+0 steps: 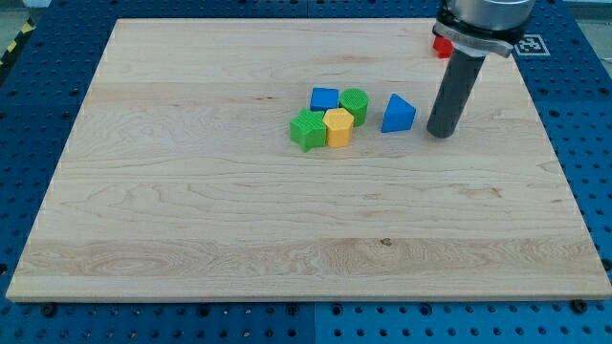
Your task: Push blue triangle closer to the green circle
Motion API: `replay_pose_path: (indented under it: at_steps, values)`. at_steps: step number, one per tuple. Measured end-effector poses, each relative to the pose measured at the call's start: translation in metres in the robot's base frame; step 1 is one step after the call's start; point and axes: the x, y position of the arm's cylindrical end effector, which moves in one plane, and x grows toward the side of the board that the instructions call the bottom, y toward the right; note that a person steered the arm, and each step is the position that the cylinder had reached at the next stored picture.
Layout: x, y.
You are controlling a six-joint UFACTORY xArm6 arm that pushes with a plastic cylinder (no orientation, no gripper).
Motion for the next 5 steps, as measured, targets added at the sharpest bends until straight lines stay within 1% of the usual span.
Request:
replay_pose_path:
  at_steps: [1,3,5]
  values:
    - [-0.017,0.002]
    - [-0.018,-0.021]
    - [-0.013,-0.065]
